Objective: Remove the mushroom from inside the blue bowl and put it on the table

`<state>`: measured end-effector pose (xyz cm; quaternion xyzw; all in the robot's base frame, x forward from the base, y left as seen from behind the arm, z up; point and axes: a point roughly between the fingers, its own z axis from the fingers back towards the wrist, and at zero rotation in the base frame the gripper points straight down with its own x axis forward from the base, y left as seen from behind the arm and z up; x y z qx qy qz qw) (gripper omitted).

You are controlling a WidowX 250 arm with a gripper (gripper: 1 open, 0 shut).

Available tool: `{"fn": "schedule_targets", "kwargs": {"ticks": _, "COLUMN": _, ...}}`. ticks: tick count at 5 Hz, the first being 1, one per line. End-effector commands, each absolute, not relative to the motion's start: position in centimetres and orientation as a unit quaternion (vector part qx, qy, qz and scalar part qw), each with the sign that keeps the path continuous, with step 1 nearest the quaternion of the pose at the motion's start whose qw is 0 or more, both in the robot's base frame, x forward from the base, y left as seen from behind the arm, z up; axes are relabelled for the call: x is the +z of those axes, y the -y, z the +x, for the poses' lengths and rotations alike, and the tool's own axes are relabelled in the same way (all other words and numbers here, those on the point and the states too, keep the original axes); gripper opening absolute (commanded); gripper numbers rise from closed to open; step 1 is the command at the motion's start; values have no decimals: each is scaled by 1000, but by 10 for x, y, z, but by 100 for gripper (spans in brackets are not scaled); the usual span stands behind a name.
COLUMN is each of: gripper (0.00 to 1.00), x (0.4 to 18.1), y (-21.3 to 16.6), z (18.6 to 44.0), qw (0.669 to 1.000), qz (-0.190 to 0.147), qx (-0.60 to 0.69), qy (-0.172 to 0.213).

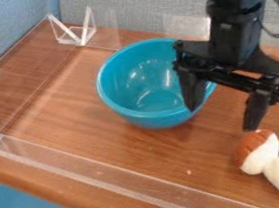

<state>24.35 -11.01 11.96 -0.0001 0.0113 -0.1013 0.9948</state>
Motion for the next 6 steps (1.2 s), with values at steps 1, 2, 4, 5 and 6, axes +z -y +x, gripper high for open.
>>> {"fn": "schedule_targets", "kwargs": {"ticks": 1, "gripper": 100, "x": 136, "y": 114, "z": 245, "qw": 993, "qz": -8, "qx": -113, "qy": 16}}
{"fn": "schedule_targets", "kwargs": {"ticks": 2, "gripper": 100, "x": 142, "y": 111, "z": 238, "qw": 994, "qz": -12, "qx": -110, "qy": 24}}
{"fn": "schedule_targets", "kwargs": {"ticks": 4, "gripper": 100, "x": 160, "y": 102, "z": 235, "qw": 993, "qz": 10, "qx": -115, "qy": 32}}
{"fn": "schedule_targets", "kwargs": {"ticks": 5, "gripper": 100, "x": 160, "y": 98, "z": 238, "qw": 992, "qz": 12, "qx": -117, "qy": 35}}
{"fn": "schedule_targets", "kwargs": {"ticks": 6, "gripper": 100, "x": 152, "y": 95, "z": 245, "qw": 992, "qz": 17, "qx": -119, "qy": 29}}
